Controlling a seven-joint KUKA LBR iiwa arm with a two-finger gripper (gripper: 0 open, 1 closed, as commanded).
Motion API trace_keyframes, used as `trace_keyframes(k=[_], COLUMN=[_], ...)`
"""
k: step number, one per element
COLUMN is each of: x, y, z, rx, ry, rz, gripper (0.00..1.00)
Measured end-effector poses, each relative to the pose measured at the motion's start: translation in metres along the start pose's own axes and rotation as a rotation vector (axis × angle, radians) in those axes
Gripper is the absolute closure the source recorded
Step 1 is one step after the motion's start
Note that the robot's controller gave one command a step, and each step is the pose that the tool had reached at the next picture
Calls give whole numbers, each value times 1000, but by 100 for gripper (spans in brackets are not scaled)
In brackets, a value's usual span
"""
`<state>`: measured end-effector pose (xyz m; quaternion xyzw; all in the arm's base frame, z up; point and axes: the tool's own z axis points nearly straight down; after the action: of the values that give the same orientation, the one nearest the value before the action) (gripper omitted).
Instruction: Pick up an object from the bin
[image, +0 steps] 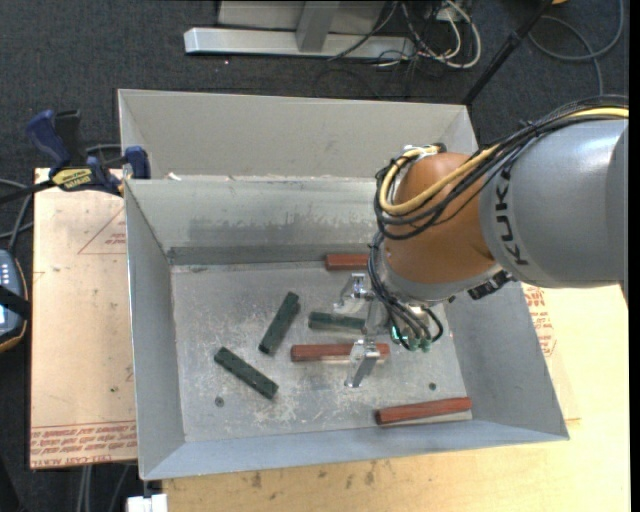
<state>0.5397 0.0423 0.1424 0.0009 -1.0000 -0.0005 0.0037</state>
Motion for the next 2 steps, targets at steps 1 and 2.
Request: trace_keyframes(k=[1, 2], x=[-2, -40], y=[0, -25], z=[-4, 58], rx=[0, -5], ry=[-8, -35], rz=[1, -111], gripper=[0, 100])
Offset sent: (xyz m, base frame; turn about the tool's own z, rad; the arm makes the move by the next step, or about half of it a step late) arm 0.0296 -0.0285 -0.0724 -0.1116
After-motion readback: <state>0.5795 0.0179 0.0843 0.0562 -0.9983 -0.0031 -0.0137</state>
